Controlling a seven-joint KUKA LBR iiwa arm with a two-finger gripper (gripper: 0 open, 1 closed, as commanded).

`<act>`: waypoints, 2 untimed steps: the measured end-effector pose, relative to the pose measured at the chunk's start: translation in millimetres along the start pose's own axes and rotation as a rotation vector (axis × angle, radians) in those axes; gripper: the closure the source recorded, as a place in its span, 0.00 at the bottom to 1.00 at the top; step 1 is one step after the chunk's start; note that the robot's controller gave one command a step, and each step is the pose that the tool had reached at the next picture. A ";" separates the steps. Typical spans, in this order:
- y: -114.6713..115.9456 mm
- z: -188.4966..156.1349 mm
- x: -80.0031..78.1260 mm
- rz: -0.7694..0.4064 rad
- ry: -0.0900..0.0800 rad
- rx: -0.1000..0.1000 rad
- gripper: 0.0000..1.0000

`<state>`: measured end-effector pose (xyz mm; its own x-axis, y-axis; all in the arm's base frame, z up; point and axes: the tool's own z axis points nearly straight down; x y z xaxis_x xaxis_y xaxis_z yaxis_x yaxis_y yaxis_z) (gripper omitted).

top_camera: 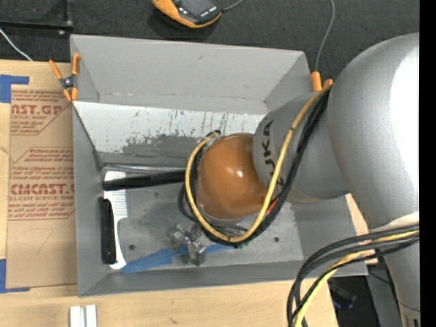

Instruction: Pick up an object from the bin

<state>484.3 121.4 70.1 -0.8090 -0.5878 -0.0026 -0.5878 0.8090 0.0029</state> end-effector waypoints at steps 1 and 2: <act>0.0 0.0 0.0 0.000 0.000 0.000 1.00; 0.0 0.0 0.0 0.000 0.000 0.000 1.00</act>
Offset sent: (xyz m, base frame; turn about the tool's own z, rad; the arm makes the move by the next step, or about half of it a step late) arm 0.0000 0.0000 0.0000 0.0000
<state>484.3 121.4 70.1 -0.8090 -0.5878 -0.0027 -0.5878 0.8090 0.0029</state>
